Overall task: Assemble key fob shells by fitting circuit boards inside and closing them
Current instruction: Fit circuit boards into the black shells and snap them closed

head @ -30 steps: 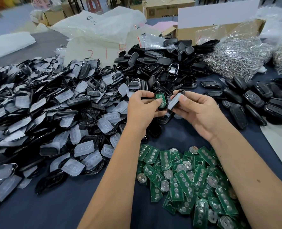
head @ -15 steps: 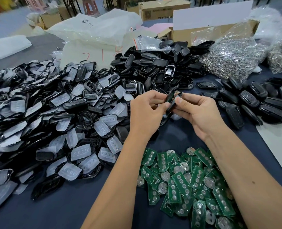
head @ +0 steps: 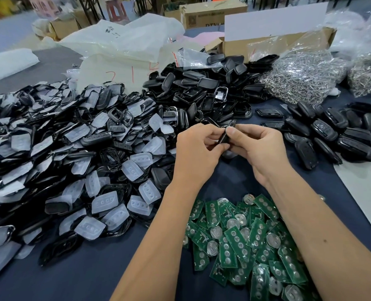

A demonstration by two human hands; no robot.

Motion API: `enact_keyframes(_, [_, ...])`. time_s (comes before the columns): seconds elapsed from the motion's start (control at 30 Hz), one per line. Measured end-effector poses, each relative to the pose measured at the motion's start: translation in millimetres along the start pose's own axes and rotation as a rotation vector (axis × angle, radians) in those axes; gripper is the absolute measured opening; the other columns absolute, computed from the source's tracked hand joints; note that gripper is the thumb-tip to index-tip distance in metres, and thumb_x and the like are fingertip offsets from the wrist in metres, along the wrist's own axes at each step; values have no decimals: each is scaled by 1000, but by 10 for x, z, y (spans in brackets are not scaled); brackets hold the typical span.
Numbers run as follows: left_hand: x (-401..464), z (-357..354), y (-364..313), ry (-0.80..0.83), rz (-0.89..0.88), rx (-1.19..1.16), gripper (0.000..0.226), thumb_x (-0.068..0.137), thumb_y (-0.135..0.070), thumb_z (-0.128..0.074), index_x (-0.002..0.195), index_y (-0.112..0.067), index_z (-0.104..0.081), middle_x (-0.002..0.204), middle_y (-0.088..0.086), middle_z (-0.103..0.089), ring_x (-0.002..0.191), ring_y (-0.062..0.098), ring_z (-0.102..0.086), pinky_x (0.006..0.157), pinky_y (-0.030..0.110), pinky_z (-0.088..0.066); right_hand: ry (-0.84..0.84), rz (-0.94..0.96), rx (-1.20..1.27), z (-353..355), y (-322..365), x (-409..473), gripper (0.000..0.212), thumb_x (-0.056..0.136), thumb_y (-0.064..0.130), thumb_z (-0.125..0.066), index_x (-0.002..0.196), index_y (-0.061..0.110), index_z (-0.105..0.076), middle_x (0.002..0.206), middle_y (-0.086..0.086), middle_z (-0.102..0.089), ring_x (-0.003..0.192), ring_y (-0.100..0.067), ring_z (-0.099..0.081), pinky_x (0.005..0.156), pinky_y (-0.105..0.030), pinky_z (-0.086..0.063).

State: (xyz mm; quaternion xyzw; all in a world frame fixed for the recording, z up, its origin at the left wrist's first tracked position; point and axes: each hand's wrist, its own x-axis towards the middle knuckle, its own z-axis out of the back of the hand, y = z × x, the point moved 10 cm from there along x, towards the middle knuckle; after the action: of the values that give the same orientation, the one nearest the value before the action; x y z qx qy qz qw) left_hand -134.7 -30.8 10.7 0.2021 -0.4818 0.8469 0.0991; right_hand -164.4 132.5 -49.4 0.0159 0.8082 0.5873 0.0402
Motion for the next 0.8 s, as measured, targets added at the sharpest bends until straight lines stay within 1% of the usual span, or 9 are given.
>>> enact_keyframes(0.1, [7,24,-9,-13,-2,-7,28,78,-7,-86,102,-18,-81,90,-10,-74,84,-1,-69,76,12,-55,-3,40,-42,9,47,1,40,66,30,-92,96,8,-78,87,-13,-77,79,-25,-76,68,-32,-63])
enact_keyframes(0.17, [17,51,20,-14,17,-13,27,78,-6,-86,103,-17,-81,90,-9,-76,83,-1,-70,76,13,-55,30,89,-108,15,113,14,34,74,25,-93,102,15,-77,85,-8,-77,78,-25,-77,69,-33,-63])
enact_keyframes(0.3, [34,70,104,32,101,-64,29,79,0,-85,104,-14,-81,89,-10,-76,81,-2,-71,77,15,-56,197,162,-278,-38,226,25,39,83,17,-87,119,31,-77,103,-5,-78,81,-24,-72,71,-31,-59])
enact_keyframes(0.4, [36,44,94,97,106,-92,32,78,5,-82,101,-17,-81,86,-17,-74,78,-3,-70,75,13,-55,282,192,-287,-90,262,-3,31,83,13,-85,111,28,-80,100,-16,-78,79,-27,-68,72,-36,-56])
enact_keyframes(0.47, [38,34,94,128,110,-111,33,79,5,-82,101,-19,-81,87,-15,-75,79,-1,-71,76,17,-57,288,199,-284,-99,282,-13,23,83,13,-85,103,24,-82,93,-23,-76,77,-30,-68,74,-41,-56])
enact_keyframes(0.57, [46,47,137,133,145,-184,29,80,2,-83,99,-20,-81,87,-9,-78,80,5,-74,77,22,-60,312,213,-248,-125,312,-28,19,83,9,-84,97,23,-82,89,-13,-77,74,-20,-68,72,-32,-59])
enact_keyframes(0.63, [39,60,172,125,171,-229,25,81,-3,-85,96,-22,-80,84,-10,-78,81,6,-74,77,22,-59,319,213,-223,-137,321,-36,18,82,12,-84,96,23,-81,90,-8,-77,76,-20,-68,75,-32,-60])
enact_keyframes(0.7, [34,68,204,114,186,-242,20,81,-4,-86,95,-18,-81,82,-8,-78,80,10,-75,77,24,-60,314,203,-212,-140,312,-42,18,79,16,-84,95,23,-81,90,-9,-76,78,-21,-66,78,-34,-60])
enact_keyframes(0.8, [41,79,234,106,194,-246,18,80,-2,-86,95,-11,-81,83,2,-78,80,23,-75,80,34,-63,314,204,-211,-153,313,-53,18,80,13,-84,95,22,-81,88,-12,-75,76,-21,-66,76,-33,-59])
